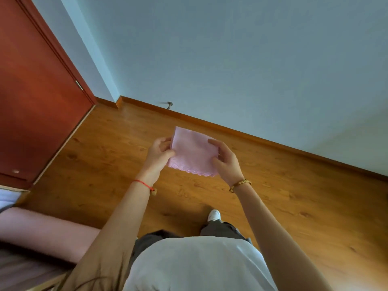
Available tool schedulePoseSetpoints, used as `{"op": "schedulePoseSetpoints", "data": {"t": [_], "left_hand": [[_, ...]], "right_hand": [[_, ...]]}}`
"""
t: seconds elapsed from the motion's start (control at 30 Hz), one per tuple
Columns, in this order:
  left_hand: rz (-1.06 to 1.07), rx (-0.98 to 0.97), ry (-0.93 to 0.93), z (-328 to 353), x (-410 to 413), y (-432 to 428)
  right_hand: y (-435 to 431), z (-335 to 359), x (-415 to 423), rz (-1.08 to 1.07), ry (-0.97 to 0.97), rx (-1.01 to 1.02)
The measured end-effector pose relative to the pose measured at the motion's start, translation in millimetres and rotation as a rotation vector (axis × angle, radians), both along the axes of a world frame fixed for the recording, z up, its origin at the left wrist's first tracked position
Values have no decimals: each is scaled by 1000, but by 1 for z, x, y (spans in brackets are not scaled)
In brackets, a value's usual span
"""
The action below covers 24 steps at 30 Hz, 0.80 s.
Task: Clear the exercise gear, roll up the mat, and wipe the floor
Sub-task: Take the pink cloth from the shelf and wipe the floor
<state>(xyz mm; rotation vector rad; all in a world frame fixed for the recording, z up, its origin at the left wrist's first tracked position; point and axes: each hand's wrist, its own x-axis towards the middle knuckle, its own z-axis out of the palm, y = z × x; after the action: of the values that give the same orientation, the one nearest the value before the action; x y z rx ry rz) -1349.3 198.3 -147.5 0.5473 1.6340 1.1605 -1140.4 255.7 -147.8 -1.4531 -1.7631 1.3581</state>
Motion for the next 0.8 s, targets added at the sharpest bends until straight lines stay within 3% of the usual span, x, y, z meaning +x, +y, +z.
{"op": "schedulePoseSetpoints", "data": {"t": [0.17, 0.37, 0.57, 0.8], "left_hand": [[-28, -44, -10, -33, 56, 59], [-68, -43, 47, -104, 80, 127], [-87, -13, 78, -236, 79, 193], [-156, -22, 140, -419, 68, 245]], "right_hand": [[56, -34, 60, 18, -54, -89], [119, -109, 75, -91, -26, -158], [179, -239, 69, -129, -6, -171], [231, -424, 70, -2, -4, -232]]}}
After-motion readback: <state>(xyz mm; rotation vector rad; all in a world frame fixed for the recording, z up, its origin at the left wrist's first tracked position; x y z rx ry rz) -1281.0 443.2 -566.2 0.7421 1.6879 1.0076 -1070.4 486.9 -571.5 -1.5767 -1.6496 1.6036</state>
